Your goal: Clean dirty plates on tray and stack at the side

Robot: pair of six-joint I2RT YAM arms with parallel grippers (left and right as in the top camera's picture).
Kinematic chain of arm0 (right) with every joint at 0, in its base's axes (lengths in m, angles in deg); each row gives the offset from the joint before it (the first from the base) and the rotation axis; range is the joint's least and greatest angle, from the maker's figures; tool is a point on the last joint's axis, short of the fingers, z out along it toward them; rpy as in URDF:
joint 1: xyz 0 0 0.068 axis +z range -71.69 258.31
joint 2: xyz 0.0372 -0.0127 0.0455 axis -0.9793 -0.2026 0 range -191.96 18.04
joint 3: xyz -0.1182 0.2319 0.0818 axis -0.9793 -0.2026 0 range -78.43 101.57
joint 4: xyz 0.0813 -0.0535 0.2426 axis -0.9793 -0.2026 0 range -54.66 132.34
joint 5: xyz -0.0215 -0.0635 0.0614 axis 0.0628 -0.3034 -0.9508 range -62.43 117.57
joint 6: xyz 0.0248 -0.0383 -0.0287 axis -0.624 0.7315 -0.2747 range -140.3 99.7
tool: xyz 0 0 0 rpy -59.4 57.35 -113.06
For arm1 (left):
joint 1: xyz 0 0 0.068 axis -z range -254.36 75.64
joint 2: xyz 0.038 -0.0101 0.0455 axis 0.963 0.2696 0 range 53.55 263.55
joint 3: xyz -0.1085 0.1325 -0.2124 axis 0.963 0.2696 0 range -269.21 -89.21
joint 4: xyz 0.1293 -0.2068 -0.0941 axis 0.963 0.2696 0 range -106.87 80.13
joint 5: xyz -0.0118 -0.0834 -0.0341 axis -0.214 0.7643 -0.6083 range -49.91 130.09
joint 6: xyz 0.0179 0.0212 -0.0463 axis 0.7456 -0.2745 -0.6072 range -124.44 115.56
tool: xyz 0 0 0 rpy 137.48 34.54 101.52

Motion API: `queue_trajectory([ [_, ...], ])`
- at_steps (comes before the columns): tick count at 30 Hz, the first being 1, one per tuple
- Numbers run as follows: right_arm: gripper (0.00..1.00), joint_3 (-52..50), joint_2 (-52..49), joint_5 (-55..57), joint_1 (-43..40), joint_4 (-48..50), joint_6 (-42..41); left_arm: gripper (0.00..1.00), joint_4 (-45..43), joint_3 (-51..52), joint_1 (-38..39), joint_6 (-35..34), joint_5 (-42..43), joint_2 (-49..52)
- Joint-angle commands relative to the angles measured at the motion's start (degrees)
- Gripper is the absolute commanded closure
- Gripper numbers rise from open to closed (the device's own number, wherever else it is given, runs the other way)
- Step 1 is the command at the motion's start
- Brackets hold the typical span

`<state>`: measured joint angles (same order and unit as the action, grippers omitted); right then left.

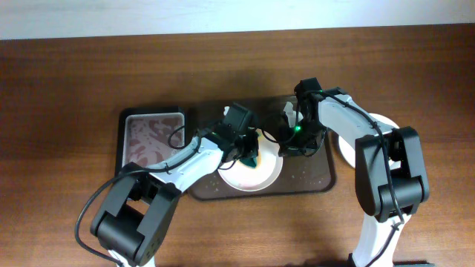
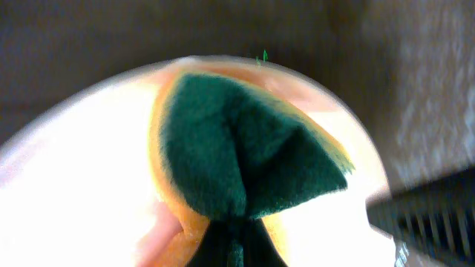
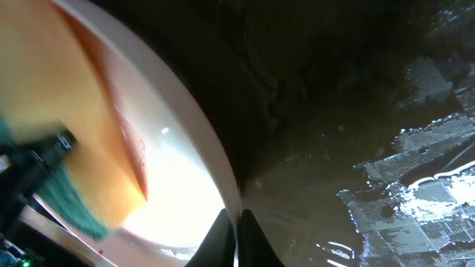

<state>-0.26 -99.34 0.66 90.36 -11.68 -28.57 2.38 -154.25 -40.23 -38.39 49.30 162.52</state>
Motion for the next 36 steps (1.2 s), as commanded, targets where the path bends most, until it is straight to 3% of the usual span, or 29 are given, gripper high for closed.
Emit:
queue_trajectory([
  [1, 0.96, -0.2, -0.6, -0.9, 0.3, 0.7, 0.3, 1.0, 4.4, 1.0, 0.3, -3.7, 9.9, 0.8],
  [4, 0.96, -0.2, -0.6, -0.9, 0.3, 0.6, 0.3, 1.0, 4.2, 1.0, -0.9, -10.9, 11.3, 0.7],
  [7, 0.96, -0.2, -0.6, -0.9, 0.3, 0.3, 0.3, 1.0, 2.9, 1.0, -2.1, -14.1, 16.5, 0.8],
  [11, 0.96, -0.2, -0.6, -0.9, 0.3, 0.4, 0.3, 1.0, 2.2, 1.0, -1.6, -18.6, 15.7, 0.8],
  [15, 0.96, -0.2, -0.6, -0.9, 0.3, 0.4, 0.3, 1.0, 2.3, 1.2, -0.2, -22.2, 7.1, 0.8],
  [26, 0.96, -0.2, -0.6, -0.9, 0.3, 0.2, 0.3, 1.0, 4.1, 1.2, 2.2, -21.5, -25.8, 1.0],
  [28, 0.96, -0.2, -0.6, -0.9, 0.3, 0.2, 0.3, 1.0, 5.1, 1.2, 1.6, -21.2, -28.3, 1.0],
  [31, 0.96, -0.2, -0.6, -0.3, 0.3, -0.3, 0.3, 1.0, 6.5, 0.9, -0.5, -17.0, -23.8, 0.8],
  [36, 0.96, -0.2, -0.6, 3.8, 0.3, -1.3, -1.2, 1.0, 13.8, -1.9, -4.2, -8.6, -2.5, -1.6],
])
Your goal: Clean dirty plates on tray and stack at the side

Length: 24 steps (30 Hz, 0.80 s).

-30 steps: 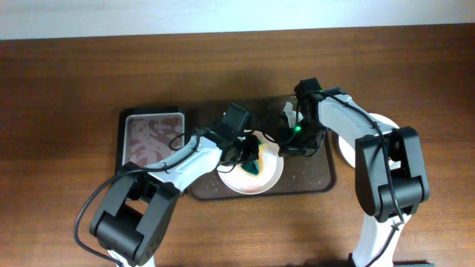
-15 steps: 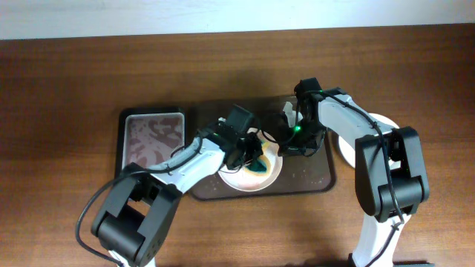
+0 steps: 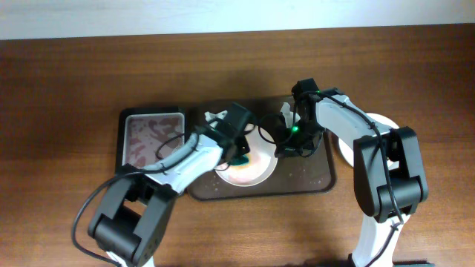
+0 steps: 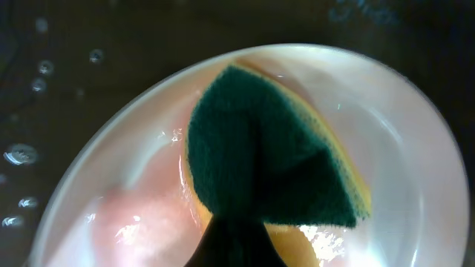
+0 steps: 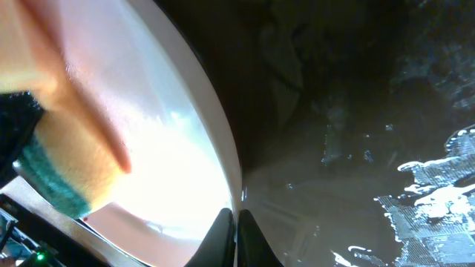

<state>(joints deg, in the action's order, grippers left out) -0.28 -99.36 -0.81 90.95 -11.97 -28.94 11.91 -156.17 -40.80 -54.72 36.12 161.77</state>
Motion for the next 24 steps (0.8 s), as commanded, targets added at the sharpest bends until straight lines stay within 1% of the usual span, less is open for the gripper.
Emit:
queue_trajectory([
  [1, 0.96, -0.2, -0.6, 5.3, -0.3, -1.0, -0.8, 1.0, 5.2, -0.3, -4.2, 9.5, 15.5, -1.9],
  [3, 0.96, -0.2, -0.6, 5.3, -0.3, -0.8, -0.8, 1.0, 5.7, -0.4, -4.6, 9.7, 18.0, -3.5],
  [8, 0.96, -0.2, -0.6, 5.3, -0.3, -0.8, -0.8, 1.0, 7.9, -0.4, -3.1, 9.6, 18.8, -4.0],
  [11, 0.96, -0.2, -0.6, 5.3, -0.3, -0.8, -0.8, 1.0, 8.1, -0.4, -1.8, 9.7, 24.5, -4.0],
  [16, 0.96, -0.2, -0.6, 5.3, -0.3, -0.8, -0.8, 1.0, 11.4, -0.4, -1.7, 9.7, 26.5, -4.0],
  [19, 0.96, -0.2, -0.6, 5.3, -0.3, -0.9, -0.8, 1.0, 13.3, -0.4, -2.5, 9.7, 26.0, -4.0],
  [24, 0.96, -0.2, -0.6, 5.2, -0.3, -1.0, -0.8, 1.0, 13.9, -0.4, -2.5, 9.6, 15.7, -4.0],
])
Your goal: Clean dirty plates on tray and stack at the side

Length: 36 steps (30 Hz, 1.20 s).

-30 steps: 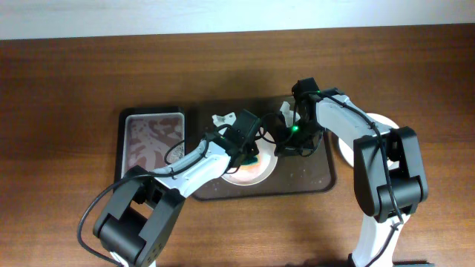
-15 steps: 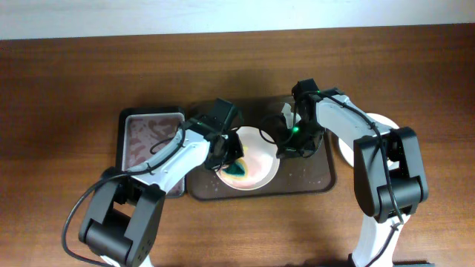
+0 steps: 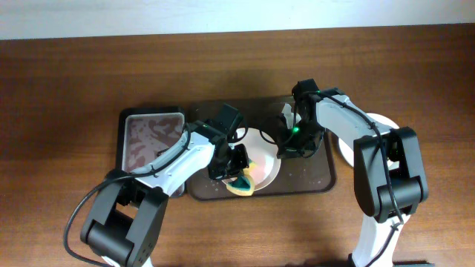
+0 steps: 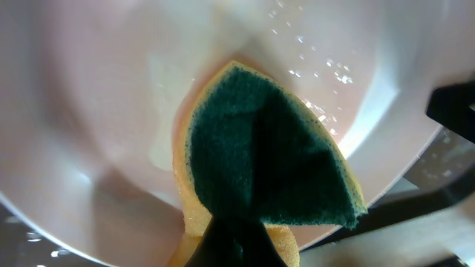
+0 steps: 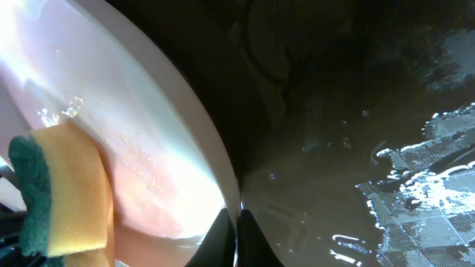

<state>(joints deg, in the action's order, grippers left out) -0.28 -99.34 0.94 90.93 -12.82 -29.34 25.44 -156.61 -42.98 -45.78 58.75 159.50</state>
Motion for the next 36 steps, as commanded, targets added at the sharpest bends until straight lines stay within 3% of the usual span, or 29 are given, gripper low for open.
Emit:
queue_trajectory([
  [1, 0.96, -0.2, -0.6, 3.5, -0.3, -0.3, -0.4, 1.0, 0.3, 0.1, -0.4, 0.6, -9.8, -1.7],
  [6, 0.96, -0.2, -0.6, 3.5, -0.2, -0.4, -0.4, 1.0, -4.9, 0.1, -0.4, -1.0, -21.6, -1.7],
  [10, 0.96, -0.2, -0.6, 3.5, -0.3, -0.9, -0.4, 1.0, -11.8, 0.0, -0.4, -1.0, -20.9, -1.7],
  [18, 0.96, -0.2, -0.6, 3.5, -0.3, -1.0, -0.4, 1.0, -13.6, -2.4, -0.4, -1.0, -19.1, -3.0],
  [21, 0.91, -0.2, -0.6, 3.4, -0.2, 0.1, -0.4, 1.0, -18.2, -2.7, -0.4, -0.9, -19.1, -3.0],
  [28, 0.96, -0.2, -0.6, 3.3, -0.2, 0.9, -0.4, 1.0, -26.3, -2.7, -0.4, 1.6, -20.0, 0.0],
  [36, 0.96, -0.2, -0.6, 3.3, -0.2, 1.0, -0.4, 1.0, -27.5, -2.7, -0.4, 1.6, -16.4, 3.2],
])
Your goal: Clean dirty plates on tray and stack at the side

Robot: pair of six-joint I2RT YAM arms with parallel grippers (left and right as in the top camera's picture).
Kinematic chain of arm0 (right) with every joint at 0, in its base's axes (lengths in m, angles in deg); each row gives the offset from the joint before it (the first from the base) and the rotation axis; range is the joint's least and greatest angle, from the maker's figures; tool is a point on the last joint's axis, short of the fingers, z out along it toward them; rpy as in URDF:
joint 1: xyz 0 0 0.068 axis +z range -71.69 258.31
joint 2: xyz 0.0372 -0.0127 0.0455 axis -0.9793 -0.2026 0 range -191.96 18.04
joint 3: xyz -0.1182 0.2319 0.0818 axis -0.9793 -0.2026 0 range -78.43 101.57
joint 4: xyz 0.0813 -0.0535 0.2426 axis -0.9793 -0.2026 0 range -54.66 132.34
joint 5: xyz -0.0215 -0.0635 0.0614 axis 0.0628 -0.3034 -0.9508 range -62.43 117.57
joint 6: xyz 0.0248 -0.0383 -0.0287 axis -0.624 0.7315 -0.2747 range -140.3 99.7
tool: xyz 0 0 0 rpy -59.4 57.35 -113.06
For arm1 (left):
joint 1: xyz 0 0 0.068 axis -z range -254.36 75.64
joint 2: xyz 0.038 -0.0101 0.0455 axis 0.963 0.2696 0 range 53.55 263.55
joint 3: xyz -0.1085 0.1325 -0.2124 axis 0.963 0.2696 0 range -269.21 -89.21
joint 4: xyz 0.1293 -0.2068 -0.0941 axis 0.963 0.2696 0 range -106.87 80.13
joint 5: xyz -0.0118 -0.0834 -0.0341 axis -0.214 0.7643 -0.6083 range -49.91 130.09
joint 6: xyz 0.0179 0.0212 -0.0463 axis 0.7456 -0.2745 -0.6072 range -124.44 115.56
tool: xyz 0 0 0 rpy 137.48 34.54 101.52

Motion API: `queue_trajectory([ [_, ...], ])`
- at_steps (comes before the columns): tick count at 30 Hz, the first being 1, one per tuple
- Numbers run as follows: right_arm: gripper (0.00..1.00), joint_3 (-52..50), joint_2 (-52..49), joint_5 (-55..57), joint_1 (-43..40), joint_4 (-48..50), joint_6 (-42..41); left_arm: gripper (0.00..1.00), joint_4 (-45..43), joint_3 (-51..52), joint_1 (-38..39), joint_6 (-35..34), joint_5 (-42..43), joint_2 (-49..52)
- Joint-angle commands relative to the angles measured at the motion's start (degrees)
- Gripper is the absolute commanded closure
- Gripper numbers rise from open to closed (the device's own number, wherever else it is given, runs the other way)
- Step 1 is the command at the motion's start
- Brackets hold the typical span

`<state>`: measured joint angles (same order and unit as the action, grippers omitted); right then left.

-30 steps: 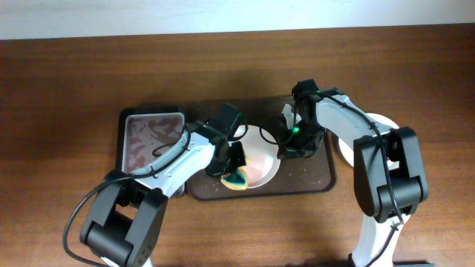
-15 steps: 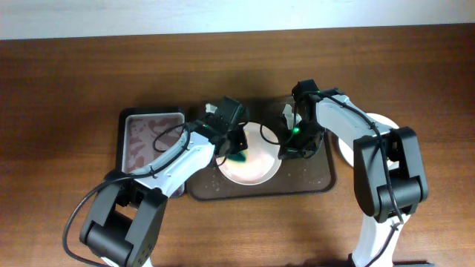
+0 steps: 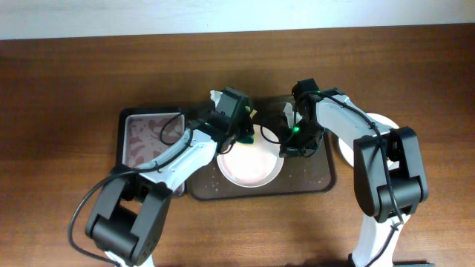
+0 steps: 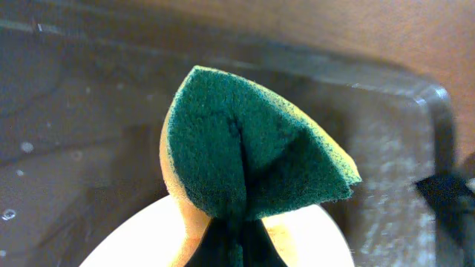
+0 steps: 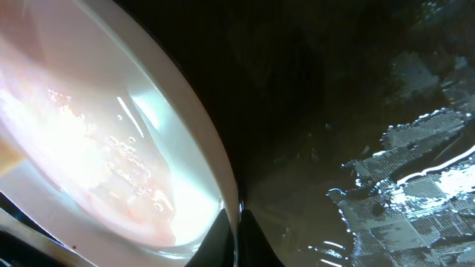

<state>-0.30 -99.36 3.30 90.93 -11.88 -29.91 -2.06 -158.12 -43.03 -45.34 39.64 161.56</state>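
A white plate (image 3: 251, 163) smeared pink lies on the dark wet tray (image 3: 315, 172). My left gripper (image 3: 242, 134) is shut on a folded sponge (image 4: 245, 152), green on yellow, held over the plate's far rim (image 4: 141, 237). On the plate's right edge (image 5: 215, 170), my right gripper (image 5: 234, 222) is shut, pinching the rim. Soapy pink water covers the plate's inside (image 5: 96, 141).
A rectangular tub (image 3: 152, 138) of murky reddish water sits at the tray's left end. A stack of white plates (image 3: 355, 148) stands on the table right of the tray, partly hidden by my right arm.
My left gripper has carried the sponge from the plate's near-left part up to its far rim. The right gripper still pinches the plate's right edge.
The sponge was first at the plate's centre, then toward its left side, then at its near-left edge, and now at the far rim. My right gripper has held the plate's right rim at every moment. Pink smears remain on the plate.
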Motion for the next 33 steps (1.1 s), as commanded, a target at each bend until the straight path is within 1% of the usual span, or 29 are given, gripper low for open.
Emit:
queue_trajectory([
  [1, 0.96, -0.1, -0.6, 1.0, -0.3, 0.0, 0.1, 1.0, 0.6, -1.2, -0.3, 1.1, 3.7, 1.2],
  [4, 0.96, -0.1, -0.6, 1.0, -0.3, 0.0, 0.1, 1.0, 4.0, -1.2, -0.3, 1.1, 5.7, 1.3],
  [7, 0.96, -0.1, -0.6, 1.0, -0.2, 0.0, 0.1, 1.0, 6.8, -1.2, -0.3, 1.7, 11.3, 1.7],
  [9, 0.96, -0.1, -0.6, 0.9, -0.3, 0.0, 0.1, 1.0, 6.8, -1.2, -0.1, 5.3, 13.3, 1.9],
  [11, 0.96, -0.1, -0.6, 0.9, -0.2, 0.0, 0.1, 1.0, 6.9, -1.1, 0.6, 7.3, 12.1, 2.4],
  [15, 0.96, -0.1, -0.6, 0.9, -0.2, -0.3, 0.1, 1.0, 5.8, -1.1, 0.4, 7.3, 9.1, 4.2],
  [18, 0.96, -0.1, -0.6, 0.9, -0.3, -0.3, 0.1, 1.0, 5.2, -1.1, 0.1, 7.1, 4.5, 6.3],
  [20, 0.96, -0.1, -0.6, 0.9, -0.3, -0.5, 0.1, 1.0, 5.7, -1.1, -0.4, 7.1, 3.5, 6.5],
  [23, 0.96, -0.1, -0.6, 1.5, -0.3, -1.1, -0.5, 1.0, 6.3, -1.2, -1.7, 7.1, 3.6, 5.3],
  [25, 0.96, -0.1, -0.6, 4.2, -0.3, -1.7, -3.3, 1.0, 7.1, -1.4, -3.1, 7.1, 3.6, 3.6],
  [28, 0.96, -0.1, -0.6, 4.9, -0.3, -2.0, -3.6, 1.0, 7.2, -1.4, -5.4, 7.1, 3.6, 0.5],
  [33, 0.96, -0.1, -0.6, 4.9, -0.3, -2.0, -3.5, 1.0, 8.7, -1.4, -6.0, 7.1, 4.3, -3.8],
])
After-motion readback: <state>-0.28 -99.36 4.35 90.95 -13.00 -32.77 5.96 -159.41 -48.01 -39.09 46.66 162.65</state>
